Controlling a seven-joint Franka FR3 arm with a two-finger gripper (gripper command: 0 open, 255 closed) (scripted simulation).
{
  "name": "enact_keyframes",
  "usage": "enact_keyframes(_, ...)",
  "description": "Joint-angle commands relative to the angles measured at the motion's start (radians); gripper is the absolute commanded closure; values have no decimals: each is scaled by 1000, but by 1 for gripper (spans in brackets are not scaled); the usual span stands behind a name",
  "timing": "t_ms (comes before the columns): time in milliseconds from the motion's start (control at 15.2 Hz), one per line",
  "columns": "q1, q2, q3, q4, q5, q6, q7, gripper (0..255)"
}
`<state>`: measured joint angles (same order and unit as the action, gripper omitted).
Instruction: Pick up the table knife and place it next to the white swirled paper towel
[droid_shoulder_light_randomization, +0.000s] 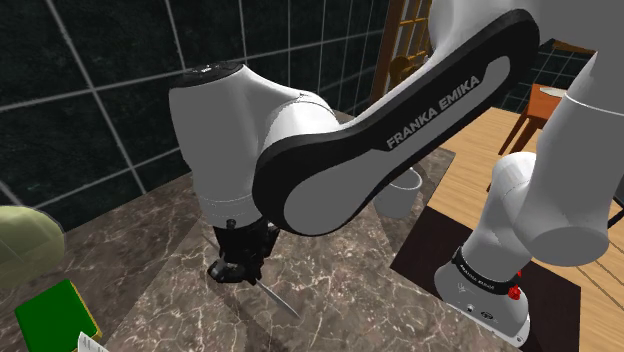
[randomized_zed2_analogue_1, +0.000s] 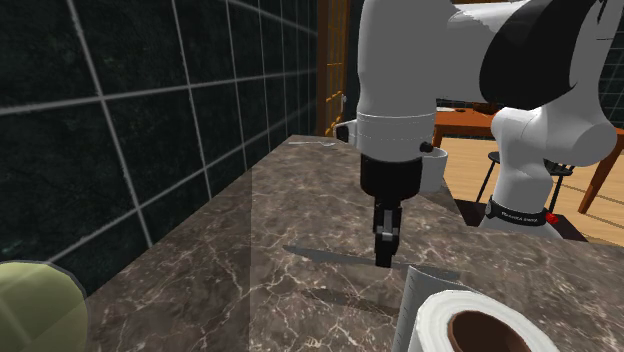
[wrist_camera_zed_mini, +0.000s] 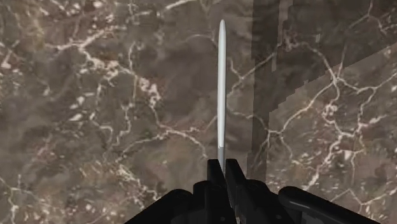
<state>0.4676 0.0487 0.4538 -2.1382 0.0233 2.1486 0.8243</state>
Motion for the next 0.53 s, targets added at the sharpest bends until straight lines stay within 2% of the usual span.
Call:
enact_keyframes(0, 1, 12, 0, -14, -6, 26, 4, 255)
enact_keyframes(462, 1, 17, 0, -17, -9, 34, 5, 255)
